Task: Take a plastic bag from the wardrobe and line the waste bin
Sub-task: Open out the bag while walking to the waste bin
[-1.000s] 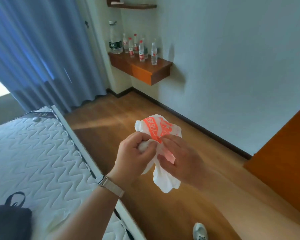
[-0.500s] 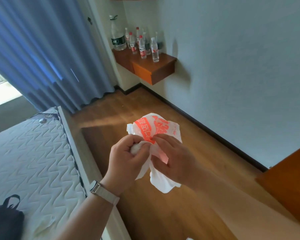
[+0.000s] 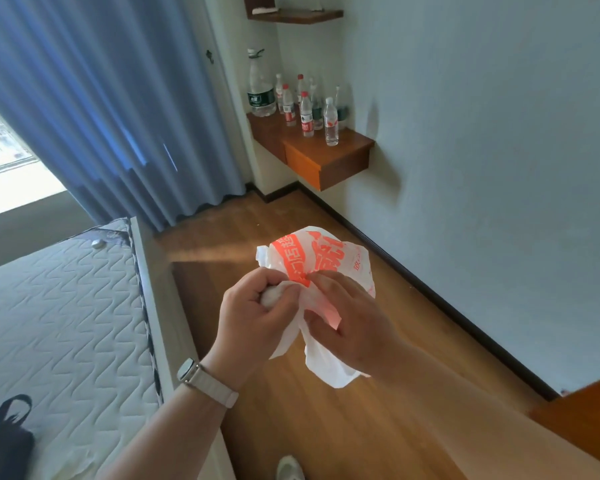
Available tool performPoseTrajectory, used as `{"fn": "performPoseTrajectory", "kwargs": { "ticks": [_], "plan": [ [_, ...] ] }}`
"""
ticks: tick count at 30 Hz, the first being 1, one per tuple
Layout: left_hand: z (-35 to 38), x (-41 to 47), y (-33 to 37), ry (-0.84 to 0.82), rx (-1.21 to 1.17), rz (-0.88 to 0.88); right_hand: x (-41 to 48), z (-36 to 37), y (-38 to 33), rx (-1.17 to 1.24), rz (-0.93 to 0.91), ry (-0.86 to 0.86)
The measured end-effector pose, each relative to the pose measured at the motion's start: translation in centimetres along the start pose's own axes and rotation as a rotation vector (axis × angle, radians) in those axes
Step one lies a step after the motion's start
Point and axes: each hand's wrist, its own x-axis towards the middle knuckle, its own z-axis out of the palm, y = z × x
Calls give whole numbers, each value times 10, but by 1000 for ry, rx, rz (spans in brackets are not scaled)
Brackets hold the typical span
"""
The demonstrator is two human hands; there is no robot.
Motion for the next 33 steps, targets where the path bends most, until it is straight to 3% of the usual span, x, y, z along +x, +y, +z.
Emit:
{"fn": "performPoseTrajectory", "kwargs": {
  "ticks": [10,20,33],
  "plan": [
    [-15,113,-87,23,-105,-17,123,45,18,-57,-27,16],
    [-83,262,-188,12,-178,19,294,122,6,-131,-69,-40],
    [-144,354,-278,130,-128,-51,435,207,-5,-68,-159,-139]
  ]
}}
